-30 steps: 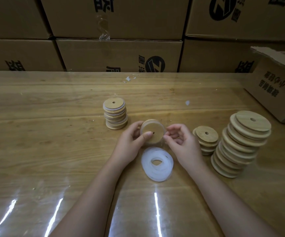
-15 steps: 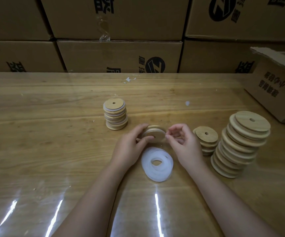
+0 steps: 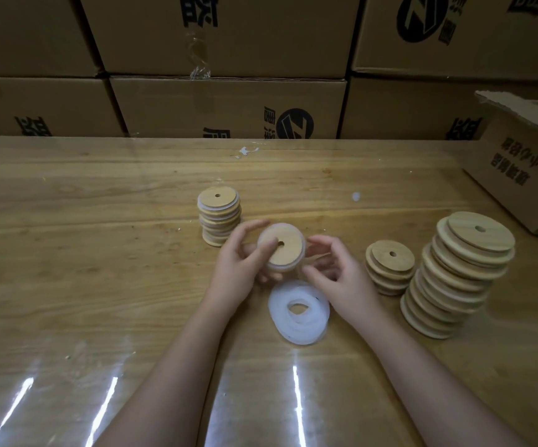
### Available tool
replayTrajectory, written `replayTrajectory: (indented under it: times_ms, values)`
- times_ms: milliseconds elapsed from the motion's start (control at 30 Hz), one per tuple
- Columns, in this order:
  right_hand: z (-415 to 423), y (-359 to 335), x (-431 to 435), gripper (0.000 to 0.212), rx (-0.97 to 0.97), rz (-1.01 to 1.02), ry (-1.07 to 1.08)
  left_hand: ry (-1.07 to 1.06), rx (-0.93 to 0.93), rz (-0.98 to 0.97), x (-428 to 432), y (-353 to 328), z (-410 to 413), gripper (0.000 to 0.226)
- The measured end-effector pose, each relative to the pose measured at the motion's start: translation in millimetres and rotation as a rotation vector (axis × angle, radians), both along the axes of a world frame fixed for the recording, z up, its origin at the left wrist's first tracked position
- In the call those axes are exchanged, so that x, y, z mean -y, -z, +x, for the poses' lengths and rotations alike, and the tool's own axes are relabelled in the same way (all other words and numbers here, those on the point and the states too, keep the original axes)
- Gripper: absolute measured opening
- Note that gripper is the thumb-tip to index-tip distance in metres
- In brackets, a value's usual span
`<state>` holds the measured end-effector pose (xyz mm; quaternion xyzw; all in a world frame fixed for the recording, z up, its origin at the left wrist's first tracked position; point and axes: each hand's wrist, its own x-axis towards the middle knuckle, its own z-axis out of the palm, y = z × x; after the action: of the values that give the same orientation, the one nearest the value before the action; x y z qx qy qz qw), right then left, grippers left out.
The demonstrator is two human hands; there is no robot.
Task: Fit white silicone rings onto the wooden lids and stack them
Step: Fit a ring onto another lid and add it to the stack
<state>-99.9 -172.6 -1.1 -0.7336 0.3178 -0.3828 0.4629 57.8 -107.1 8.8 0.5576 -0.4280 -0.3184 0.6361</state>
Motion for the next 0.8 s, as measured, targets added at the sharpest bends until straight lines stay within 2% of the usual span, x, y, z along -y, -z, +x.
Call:
replayTrajectory:
  times_ms: [200, 400, 567, 667, 800]
  values:
    - [-2.2, -1.8, -3.5, 0.05, 0.03, -0.007, -0.079, 0.025, -0.121, 0.053, -1.1, -4.0, -3.0, 0.024]
    - [-0.6, -1.0, -4.9, 0.049, 0.048, 0.002, -0.082, 0.048, -0.104, 0.071, -1.7, -5.2, -5.5, 0.03]
    - [-0.6, -1.1, -5.2, 0.05, 0.031, 0.003, -0.093, 0.103, -0.107, 0.088, -4.9, -7.0, -3.4, 0.022]
    - [-2.2, -0.8, -4.1, 0.038, 0.037, 0.054, -0.095, 0.168, -0.152, 0.124, -6.7, -7.8, -1.0, 0.034]
    - [-3.3, 1.9, 0.0, 0.042, 0.052, 0.132, -0.1, 0.252, -0.226, 0.126, -8.9, -7.9, 3.7, 0.055]
